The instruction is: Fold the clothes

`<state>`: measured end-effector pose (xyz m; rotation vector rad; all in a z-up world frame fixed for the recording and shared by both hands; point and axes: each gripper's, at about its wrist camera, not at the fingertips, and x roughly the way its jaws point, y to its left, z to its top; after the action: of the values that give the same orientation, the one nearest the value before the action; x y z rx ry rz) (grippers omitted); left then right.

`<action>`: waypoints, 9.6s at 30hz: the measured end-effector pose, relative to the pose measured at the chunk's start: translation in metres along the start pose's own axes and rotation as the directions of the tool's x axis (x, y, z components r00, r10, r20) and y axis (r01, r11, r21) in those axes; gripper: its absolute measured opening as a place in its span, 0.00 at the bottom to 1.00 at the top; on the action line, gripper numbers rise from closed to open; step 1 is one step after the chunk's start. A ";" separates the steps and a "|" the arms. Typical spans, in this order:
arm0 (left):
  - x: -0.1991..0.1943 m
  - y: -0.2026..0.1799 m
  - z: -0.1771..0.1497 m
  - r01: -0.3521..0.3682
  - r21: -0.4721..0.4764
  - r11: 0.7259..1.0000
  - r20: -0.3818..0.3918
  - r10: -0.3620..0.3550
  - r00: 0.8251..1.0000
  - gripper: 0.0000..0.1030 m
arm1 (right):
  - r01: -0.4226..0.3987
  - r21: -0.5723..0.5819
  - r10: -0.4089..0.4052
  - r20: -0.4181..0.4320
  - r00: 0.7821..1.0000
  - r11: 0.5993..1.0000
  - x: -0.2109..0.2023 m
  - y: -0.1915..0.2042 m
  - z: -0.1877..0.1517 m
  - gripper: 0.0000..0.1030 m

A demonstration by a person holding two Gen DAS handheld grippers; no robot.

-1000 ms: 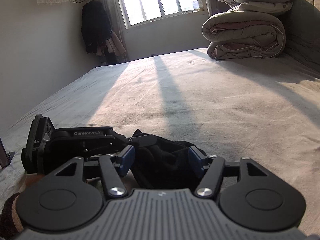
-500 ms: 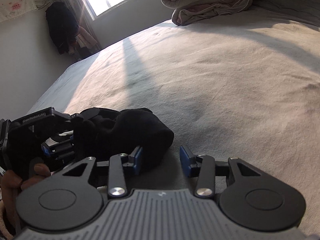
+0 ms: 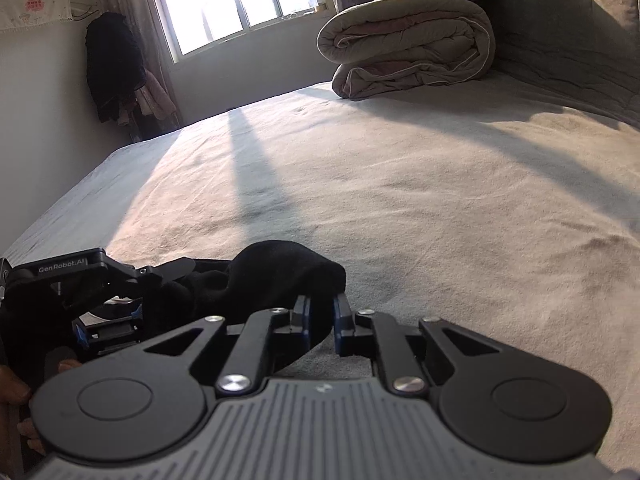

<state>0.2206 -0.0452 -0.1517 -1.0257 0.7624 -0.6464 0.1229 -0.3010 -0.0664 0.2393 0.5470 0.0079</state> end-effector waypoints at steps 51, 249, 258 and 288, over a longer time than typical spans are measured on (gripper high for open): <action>0.003 0.003 0.001 -0.027 -0.007 1.000 -0.003 0.027 1.000 0.28 | 0.645 -0.042 -0.639 0.093 0.763 0.763 -0.005 -0.089 0.012 0.12; 0.168 -0.222 -0.103 0.141 0.763 0.631 -0.385 0.268 0.883 0.49 | 0.176 0.309 -0.264 0.274 0.925 0.935 -0.116 -0.210 -0.002 0.42; 0.219 -0.182 -0.118 0.173 0.704 0.689 -0.477 0.279 0.834 0.48 | 0.200 0.334 -0.297 0.270 0.916 0.921 -0.105 -0.203 -0.007 0.42; 0.255 -0.293 -0.160 -0.076 0.968 0.239 -0.029 0.408 0.913 0.03 | 0.144 0.449 -0.298 0.294 0.908 0.882 -0.123 -0.225 -0.011 0.42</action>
<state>0.2049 -0.4359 0.0032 0.3814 0.5703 -0.8089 -0.0004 -0.5261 -0.0635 0.5852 0.2030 -0.3800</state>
